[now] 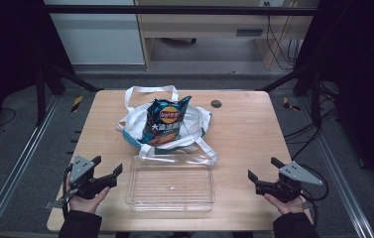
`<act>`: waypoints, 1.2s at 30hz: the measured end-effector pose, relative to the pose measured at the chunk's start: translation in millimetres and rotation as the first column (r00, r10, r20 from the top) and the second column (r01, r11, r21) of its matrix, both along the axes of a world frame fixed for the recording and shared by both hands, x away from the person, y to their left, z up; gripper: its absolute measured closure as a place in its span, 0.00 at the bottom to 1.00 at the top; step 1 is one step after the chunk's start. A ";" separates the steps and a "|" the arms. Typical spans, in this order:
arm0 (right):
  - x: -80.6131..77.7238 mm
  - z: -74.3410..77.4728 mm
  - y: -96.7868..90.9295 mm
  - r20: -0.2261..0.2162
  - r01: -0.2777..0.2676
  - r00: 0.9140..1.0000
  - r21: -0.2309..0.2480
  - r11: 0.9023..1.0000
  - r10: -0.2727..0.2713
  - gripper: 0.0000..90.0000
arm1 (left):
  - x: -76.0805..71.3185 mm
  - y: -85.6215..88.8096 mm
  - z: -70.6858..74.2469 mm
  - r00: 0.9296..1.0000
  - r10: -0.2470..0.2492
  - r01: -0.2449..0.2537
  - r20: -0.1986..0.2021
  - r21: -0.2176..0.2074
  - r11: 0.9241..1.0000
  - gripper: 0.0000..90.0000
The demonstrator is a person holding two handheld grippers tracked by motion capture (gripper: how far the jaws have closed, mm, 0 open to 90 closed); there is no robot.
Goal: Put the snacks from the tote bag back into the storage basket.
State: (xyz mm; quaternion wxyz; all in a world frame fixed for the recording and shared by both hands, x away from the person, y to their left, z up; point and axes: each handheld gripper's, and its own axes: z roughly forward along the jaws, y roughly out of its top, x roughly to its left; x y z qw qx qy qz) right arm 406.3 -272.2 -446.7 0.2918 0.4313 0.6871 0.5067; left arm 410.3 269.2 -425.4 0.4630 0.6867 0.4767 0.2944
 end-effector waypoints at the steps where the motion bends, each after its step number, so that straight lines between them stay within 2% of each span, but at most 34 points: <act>1: -0.1 0.0 -0.1 0.000 -0.001 1.000 0.000 1.000 0.001 0.05 | 0.2 0.2 0.8 1.000 -0.001 0.001 0.002 -0.007 1.000 0.20; 14: 0.0 0.3 0.7 0.001 -0.002 1.000 -0.004 1.000 0.002 0.05 | 3.8 -0.7 7.9 1.000 -0.009 0.010 0.011 -0.028 1.000 0.20; 21: 0.2 0.3 0.2 0.001 -0.004 1.000 0.003 1.000 0.004 0.05 | 8.2 -1.8 11.8 1.000 -0.014 0.014 0.007 -0.059 0.998 0.20; 36: 1.0 -0.3 3.4 -0.004 -0.007 1.000 -0.016 1.000 0.007 0.05 | 13.0 -9.9 31.9 0.998 -0.046 0.049 0.036 -0.071 0.996 0.20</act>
